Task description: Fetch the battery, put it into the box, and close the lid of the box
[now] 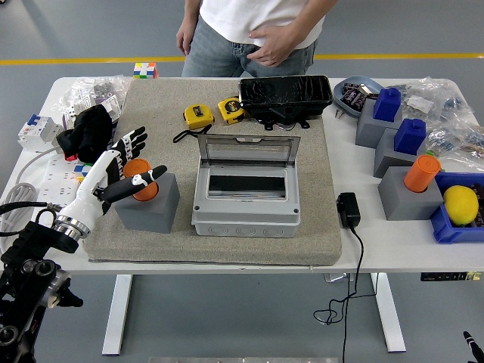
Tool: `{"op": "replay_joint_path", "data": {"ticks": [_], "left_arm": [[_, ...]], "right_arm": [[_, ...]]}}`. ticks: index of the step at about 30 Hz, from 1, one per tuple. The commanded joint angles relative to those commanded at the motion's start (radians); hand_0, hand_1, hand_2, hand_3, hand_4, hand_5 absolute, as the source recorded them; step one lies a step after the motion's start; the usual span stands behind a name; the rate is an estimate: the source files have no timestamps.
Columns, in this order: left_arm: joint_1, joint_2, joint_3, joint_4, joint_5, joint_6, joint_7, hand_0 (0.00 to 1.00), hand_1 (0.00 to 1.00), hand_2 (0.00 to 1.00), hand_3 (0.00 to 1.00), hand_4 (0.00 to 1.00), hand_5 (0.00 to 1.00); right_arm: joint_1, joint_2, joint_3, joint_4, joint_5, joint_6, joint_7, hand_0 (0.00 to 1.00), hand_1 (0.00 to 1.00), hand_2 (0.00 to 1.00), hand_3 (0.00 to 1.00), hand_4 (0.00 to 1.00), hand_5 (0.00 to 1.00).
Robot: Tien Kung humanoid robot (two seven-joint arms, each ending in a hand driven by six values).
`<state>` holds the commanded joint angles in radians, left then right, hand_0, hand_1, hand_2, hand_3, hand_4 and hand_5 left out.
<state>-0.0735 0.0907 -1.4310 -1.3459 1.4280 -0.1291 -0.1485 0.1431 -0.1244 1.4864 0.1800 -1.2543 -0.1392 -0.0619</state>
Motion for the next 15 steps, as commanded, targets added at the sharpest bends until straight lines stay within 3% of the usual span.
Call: {"op": "replay_joint_path", "data": {"ticks": [8,9,10,15], "left_arm": [[0.0,0.0,0.0,0.016,0.013,0.045,-0.024,0.998,0.998,0.998,0.998,0.998,0.382],[0.0,0.001,0.001,0.017,0.013,0.05,-0.026,0.997,0.998,0.998,0.998,0.998,0.307],[0.001,0.001,0.003,0.018,0.014,0.056,-0.029,0.997,0.998,0.998,0.998,0.998,0.307],[0.008,0.001,0.015,0.014,0.013,0.057,-0.03,0.998,0.998,0.998,0.998,0.998,0.3]], "right_arm": [[-0.001,0.001,0.002,0.0,-0.002,0.0,-0.001,0.789,0.735,0.746,0.793,0.998,0.998],[-0.001,0.001,0.002,0.0,-0.002,0.0,-0.001,0.789,0.735,0.746,0.794,0.998,0.998],[0.0,0.001,0.002,0.0,-0.002,0.0,-0.001,0.789,0.735,0.746,0.794,0.998,0.998],[-0.001,0.001,0.002,0.0,-0.003,0.0,-0.002,0.789,0.735,0.746,0.794,0.998,0.998]]}}
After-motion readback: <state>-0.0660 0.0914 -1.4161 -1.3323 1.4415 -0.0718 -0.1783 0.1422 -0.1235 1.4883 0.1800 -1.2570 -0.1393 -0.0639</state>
